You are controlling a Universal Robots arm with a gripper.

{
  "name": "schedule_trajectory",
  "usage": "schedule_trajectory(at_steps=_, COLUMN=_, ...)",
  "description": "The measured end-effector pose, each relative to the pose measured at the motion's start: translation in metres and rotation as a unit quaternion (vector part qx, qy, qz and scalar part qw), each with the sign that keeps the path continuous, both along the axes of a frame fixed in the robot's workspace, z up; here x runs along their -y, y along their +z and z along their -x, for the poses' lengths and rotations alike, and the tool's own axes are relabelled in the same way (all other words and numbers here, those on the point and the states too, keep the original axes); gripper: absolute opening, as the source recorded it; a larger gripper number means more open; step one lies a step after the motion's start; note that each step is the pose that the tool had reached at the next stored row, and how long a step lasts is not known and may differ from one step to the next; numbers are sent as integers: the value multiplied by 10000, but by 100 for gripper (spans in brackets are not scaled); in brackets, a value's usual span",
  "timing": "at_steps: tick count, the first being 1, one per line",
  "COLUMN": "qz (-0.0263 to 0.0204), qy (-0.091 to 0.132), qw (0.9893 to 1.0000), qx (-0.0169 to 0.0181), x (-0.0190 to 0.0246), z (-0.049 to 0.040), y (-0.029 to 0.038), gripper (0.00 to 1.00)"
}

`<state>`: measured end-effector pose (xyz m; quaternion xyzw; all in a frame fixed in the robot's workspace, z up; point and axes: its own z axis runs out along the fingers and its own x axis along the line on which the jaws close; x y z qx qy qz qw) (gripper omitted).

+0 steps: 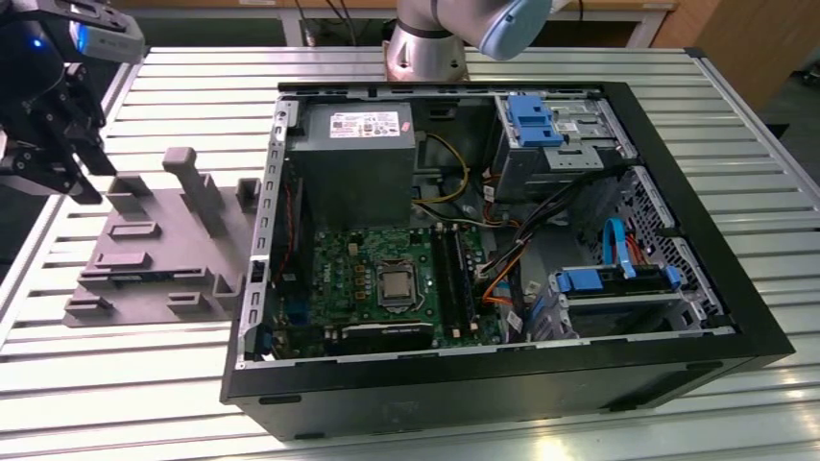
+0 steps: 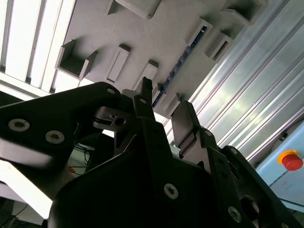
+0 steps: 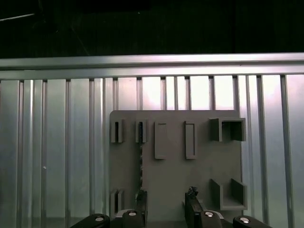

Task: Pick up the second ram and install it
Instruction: 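Pick up the second ram and move it above second insertion slot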

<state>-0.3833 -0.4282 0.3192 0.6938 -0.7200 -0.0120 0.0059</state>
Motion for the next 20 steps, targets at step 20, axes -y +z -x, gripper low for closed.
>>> schedule_trajectory(at_steps=20, qz=-7, qy=4, qw=10000, qx=93, x=63, z=18, y=-100, gripper=44)
